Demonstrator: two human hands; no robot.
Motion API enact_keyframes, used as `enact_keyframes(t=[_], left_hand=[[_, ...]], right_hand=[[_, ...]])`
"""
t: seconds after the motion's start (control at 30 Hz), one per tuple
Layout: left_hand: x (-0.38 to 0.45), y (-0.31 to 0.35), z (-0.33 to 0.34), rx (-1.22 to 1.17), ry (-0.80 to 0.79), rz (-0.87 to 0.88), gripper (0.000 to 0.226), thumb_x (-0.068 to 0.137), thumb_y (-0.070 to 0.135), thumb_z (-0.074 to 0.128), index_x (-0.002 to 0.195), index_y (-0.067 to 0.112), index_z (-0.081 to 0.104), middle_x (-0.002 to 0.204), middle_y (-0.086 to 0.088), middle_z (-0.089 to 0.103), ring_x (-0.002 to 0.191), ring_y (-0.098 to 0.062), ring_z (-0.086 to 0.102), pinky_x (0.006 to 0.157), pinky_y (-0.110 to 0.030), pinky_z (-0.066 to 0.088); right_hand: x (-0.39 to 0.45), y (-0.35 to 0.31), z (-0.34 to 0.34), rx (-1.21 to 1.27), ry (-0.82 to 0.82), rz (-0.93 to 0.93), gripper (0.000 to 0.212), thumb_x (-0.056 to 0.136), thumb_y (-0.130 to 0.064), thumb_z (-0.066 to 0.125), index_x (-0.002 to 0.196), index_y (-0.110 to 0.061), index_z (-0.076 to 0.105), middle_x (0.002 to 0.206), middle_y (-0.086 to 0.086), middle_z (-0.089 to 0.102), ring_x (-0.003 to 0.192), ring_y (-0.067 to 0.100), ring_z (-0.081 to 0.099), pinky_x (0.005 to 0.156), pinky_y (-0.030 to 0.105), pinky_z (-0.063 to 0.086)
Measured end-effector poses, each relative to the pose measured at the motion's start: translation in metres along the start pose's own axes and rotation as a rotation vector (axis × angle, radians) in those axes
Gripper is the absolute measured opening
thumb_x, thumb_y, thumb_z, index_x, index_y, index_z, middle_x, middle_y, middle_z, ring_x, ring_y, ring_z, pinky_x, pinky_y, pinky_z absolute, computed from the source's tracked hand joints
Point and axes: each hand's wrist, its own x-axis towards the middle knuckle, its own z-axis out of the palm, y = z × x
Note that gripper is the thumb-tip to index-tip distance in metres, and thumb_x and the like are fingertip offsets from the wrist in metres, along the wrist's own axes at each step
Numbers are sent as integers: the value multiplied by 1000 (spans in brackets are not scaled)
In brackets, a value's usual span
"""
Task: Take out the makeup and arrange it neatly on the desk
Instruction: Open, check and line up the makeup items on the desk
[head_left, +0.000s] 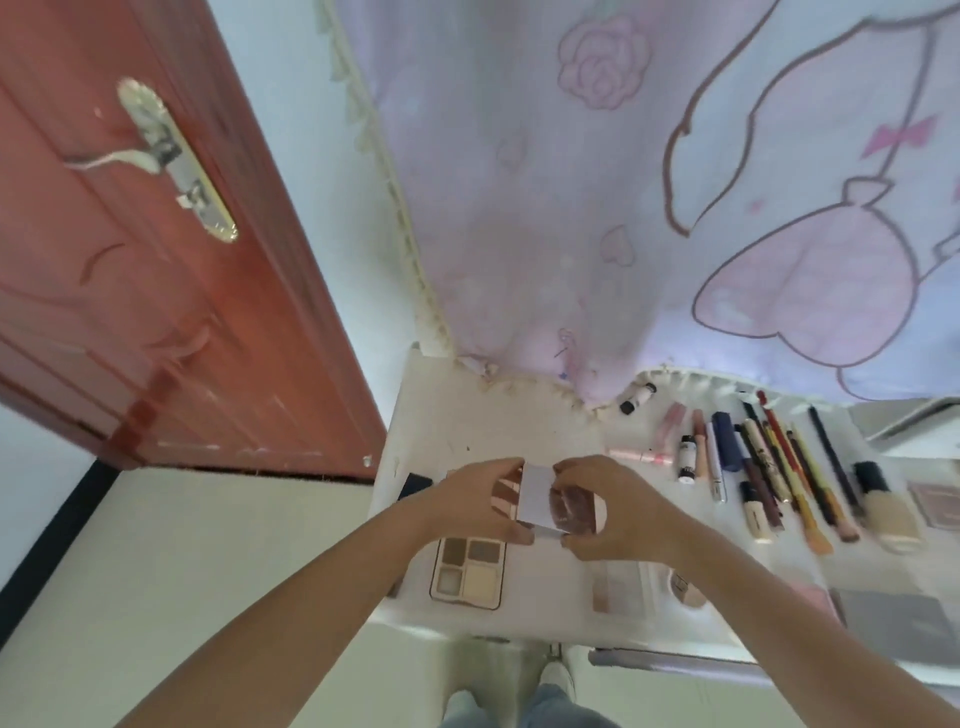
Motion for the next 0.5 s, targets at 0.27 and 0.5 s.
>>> enact_keyframes(t=[0.27, 0.5], left_hand=[[-10, 50, -43, -163, 58, 295, 54, 65, -6, 74, 101, 29, 55, 97, 7, 64, 80, 3, 64, 66, -13, 51], [-28, 74, -54, -276, 3, 391, 46, 61, -1, 71, 102, 15, 56, 95, -2, 65, 83, -12, 66, 66, -19, 53]], right_hand=[[-19, -57, -57, 24, 288, -23, 36, 67, -14, 77, 99, -5, 64, 96, 12, 66, 87, 20, 57, 76, -1, 33], [-32, -89, -73, 47, 445, -99, 34, 61, -27, 74, 87, -4, 70, 79, 11, 68, 76, 16, 56, 72, 11, 41]])
